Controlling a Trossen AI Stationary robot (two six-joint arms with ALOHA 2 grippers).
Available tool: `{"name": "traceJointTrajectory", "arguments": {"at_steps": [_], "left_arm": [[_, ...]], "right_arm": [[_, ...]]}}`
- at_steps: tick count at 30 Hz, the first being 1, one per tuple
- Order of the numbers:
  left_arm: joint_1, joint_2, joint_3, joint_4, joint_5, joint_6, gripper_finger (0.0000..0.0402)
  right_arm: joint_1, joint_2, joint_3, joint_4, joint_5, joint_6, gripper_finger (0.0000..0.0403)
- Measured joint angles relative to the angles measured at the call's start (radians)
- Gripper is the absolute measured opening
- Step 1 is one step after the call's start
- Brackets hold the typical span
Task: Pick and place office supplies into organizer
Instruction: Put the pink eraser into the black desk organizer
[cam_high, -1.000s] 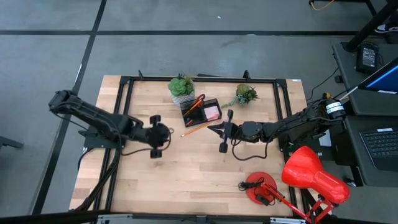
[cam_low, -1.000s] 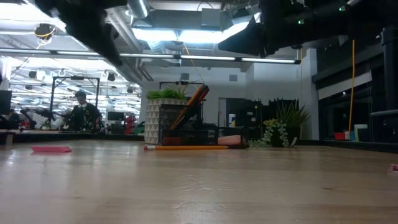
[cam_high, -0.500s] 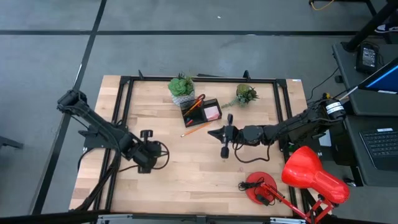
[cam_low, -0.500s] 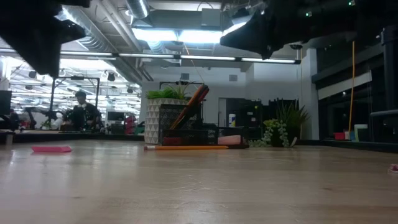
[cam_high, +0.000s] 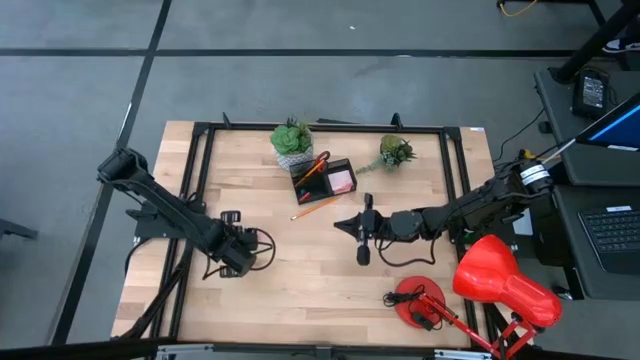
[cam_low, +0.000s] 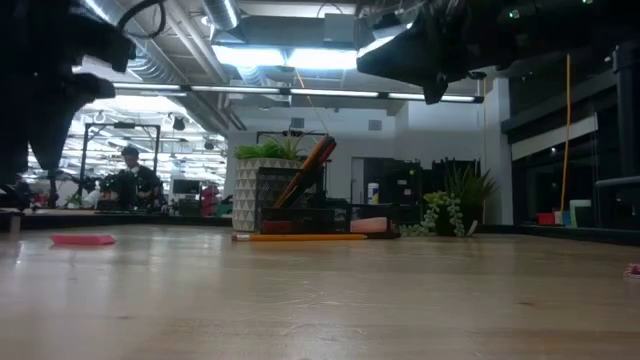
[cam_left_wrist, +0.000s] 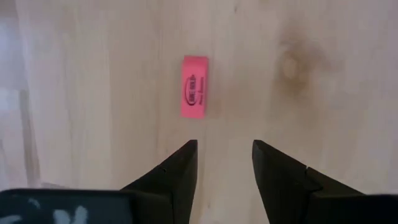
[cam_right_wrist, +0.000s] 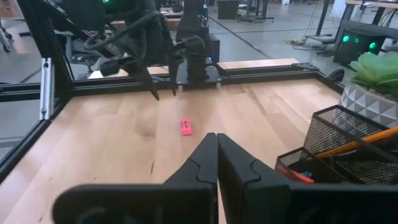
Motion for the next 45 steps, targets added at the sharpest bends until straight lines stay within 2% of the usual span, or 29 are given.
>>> {"name": "traceJointTrajectory", "arguments": {"at_steps": [7, 15, 21, 28, 36, 45], "left_arm": [[0.022, 0.013, -0.059, 0.13, -0.023, 0.072, 0.0146], [0.084, 0.012, -0.107, 0.159, -0.032, 0.104, 0.0147], [0.144, 0.012, -0.159, 0.273, -0.002, 0.19, 0.0147], [0.195, 0.012, -0.21, 0.306, 0.039, 0.212, 0.0144], [0.196, 0.007, -0.272, 0.424, 0.06, 0.221, 0.0144], [0.204, 0.009, -0.279, 0.439, 0.084, 0.272, 0.0143]], "right_arm": [[0.001, 0.004, 0.0, 0.007, 0.0, 0.02, 0.0005], [0.001, 0.004, 0.0, 0.008, 0.0, 0.02, 0.0005], [0.001, 0.004, 0.0, 0.008, 0.0, 0.018, 0.0005], [0.001, 0.004, 0.0, 0.007, 0.0, 0.017, 0.0005], [0.001, 0.003, 0.0, 0.007, 0.0, 0.017, 0.0005], [0.001, 0.003, 0.0, 0.007, 0.0, 0.017, 0.0005]]}}
